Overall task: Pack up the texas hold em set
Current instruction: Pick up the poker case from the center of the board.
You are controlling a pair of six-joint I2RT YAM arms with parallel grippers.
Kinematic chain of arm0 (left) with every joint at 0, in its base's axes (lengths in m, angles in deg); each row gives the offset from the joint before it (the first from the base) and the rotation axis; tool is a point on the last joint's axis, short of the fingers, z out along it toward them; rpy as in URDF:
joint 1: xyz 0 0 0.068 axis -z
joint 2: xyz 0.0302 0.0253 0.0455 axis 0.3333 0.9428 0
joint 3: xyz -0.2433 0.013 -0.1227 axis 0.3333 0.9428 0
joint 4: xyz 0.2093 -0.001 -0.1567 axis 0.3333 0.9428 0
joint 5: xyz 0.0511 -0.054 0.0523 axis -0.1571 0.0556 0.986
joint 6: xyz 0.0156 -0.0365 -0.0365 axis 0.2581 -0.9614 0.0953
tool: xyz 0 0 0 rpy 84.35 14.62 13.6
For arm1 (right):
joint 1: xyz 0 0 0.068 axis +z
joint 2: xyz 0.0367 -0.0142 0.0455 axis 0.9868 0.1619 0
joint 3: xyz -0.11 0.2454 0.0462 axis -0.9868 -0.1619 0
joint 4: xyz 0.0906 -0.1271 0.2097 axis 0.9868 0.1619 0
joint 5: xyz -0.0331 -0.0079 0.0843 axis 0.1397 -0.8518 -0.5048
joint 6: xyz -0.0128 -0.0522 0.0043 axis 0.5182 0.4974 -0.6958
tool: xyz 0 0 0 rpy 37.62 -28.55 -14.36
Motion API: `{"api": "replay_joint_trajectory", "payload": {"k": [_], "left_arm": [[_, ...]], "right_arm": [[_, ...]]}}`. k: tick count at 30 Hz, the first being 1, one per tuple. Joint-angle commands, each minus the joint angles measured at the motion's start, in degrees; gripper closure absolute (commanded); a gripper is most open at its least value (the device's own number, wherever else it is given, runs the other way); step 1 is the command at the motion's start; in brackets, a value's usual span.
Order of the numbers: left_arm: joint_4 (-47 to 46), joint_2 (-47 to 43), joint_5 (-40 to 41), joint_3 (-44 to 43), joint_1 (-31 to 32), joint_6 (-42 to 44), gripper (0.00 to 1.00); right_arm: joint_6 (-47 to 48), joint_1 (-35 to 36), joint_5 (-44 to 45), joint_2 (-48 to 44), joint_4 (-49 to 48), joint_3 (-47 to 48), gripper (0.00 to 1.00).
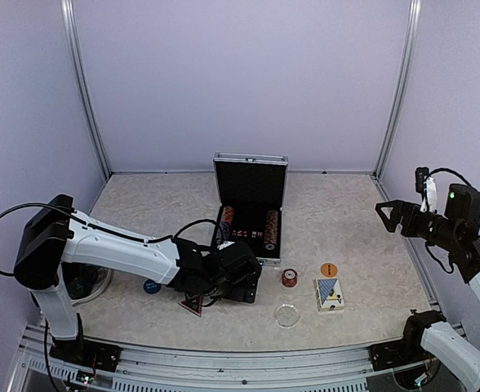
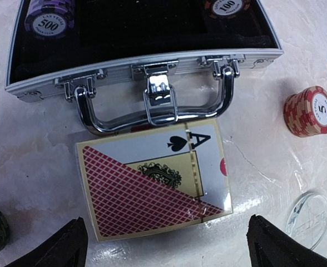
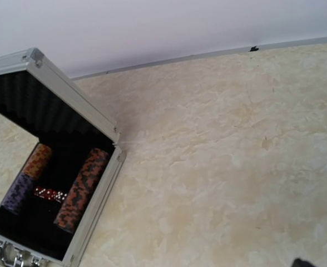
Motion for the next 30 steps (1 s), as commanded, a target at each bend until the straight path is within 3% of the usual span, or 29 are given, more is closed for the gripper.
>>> {"api": "replay_joint_trajectory", "payload": {"k": [1, 19, 30], "left_arm": [[-1.0, -0.8, -3.0, 0.7, 0.6, -1.5, 0.01], [1.8, 3.8, 3.5, -2.8, 0.7, -1.3, 0.01], [0.2, 5.9, 2.0, -4.0, -0.1, 0.5, 0.01]], "right_arm": [[-0.3, -0.6, -0.3, -0.8, 0.4, 0.2, 0.01], [-0.5, -0.6, 0.0, -1.8, 1.1, 0.1, 0.01], [-0.4, -0.6, 0.0, -1.6, 1.5, 0.4, 0.01]]}}
